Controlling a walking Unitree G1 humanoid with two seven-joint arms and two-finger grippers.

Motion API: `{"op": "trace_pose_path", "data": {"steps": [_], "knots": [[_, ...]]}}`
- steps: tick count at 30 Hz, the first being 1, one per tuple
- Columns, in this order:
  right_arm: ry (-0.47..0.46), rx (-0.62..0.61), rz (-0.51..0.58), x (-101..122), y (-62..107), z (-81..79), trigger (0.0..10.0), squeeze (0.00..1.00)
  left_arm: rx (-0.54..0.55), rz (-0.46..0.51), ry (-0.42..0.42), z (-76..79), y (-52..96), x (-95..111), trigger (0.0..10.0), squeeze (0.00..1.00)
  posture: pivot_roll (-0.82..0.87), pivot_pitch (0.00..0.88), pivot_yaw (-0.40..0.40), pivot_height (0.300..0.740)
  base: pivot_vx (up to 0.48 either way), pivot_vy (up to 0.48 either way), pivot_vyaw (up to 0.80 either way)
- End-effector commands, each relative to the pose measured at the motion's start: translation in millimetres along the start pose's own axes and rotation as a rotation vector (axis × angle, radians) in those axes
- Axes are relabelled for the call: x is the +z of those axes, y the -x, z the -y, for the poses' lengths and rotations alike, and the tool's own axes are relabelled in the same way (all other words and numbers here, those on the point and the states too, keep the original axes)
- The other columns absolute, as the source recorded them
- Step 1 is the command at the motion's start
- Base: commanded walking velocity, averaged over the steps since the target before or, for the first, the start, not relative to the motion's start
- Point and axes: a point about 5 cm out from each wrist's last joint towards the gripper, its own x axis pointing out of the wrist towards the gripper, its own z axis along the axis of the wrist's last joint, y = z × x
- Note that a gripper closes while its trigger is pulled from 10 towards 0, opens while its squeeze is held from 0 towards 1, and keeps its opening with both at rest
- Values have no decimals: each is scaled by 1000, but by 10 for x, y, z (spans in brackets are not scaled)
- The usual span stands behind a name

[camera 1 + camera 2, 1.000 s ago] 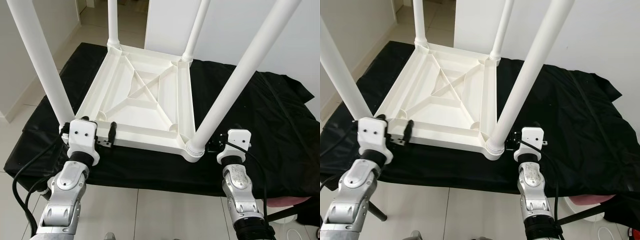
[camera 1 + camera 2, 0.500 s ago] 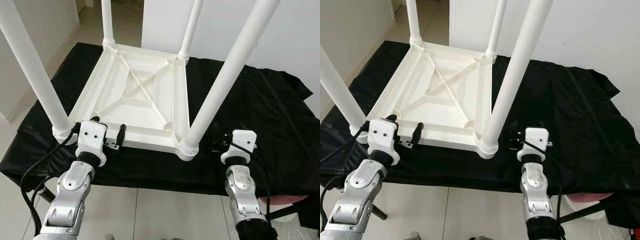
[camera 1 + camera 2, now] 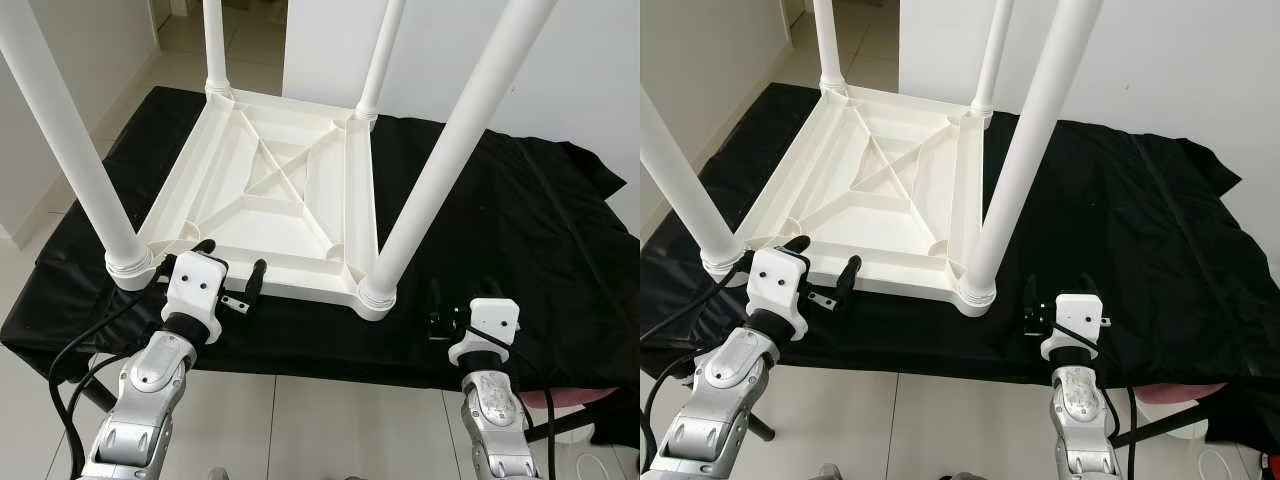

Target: Building children table

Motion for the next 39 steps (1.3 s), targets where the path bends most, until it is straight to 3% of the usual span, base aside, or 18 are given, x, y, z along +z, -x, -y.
{"op": "trace_pose_path", "data": {"steps": [1,12,13,14,15,17,23,28,29,33,34,39], "knots": [[10,4,4,2,26,50,10000,0,-34,4,-1,56,-10,15,10000,0,46,30,-75,740,0,0,0],[-10,168,63,157,-26,-5,10000,0,-15,-1,25,65,-5,7,10000,0,47,39,-75,740,0,0,0],[-10,220,70,182,-23,-24,10000,125,-32,5,30,79,-5,18,10000,0,45,43,-73,740,0,0,0],[-10,220,70,182,-23,-24,10000,125,-32,5,30,79,-5,18,10000,0,45,43,-73,740,0,0,0],[-14,259,73,196,-17,-34,10000,945,-52,10,36,93,-5,29,10000,0,47,43,-73,740,0,0,0],[-16,290,72,204,-8,-28,10000,1000,-96,20,25,125,1,53,10000,0,48,46,-72,740,0,0,0],[5,371,65,212,30,69,10000,1000,-267,44,13,238,37,145,10000,0,45,52,-63,740,0,0,0],[24,393,65,217,41,103,10000,1000,-304,35,13,255,50,145,10000,0,41,51,-57,740,0,0,0],[9,468,42,218,81,82,10000,1000,-349,23,7,292,69,136,10000,0,32,53,-46,740,0,0,0],[-1,532,21,219,113,63,10000,945,-400,4,-1,337,96,121,10000,0,34,53,-46,740,0,0,0],[-23,599,-2,222,146,35,10000,0,-447,-20,-2,377,124,100,10000,0,34,54,-42,740,0,0,0],[-68,651,-8,259,117,-16,10000,0,-500,-43,-22,414,165,83,10000,0,42,56,-44,740,0,0,0]]}}
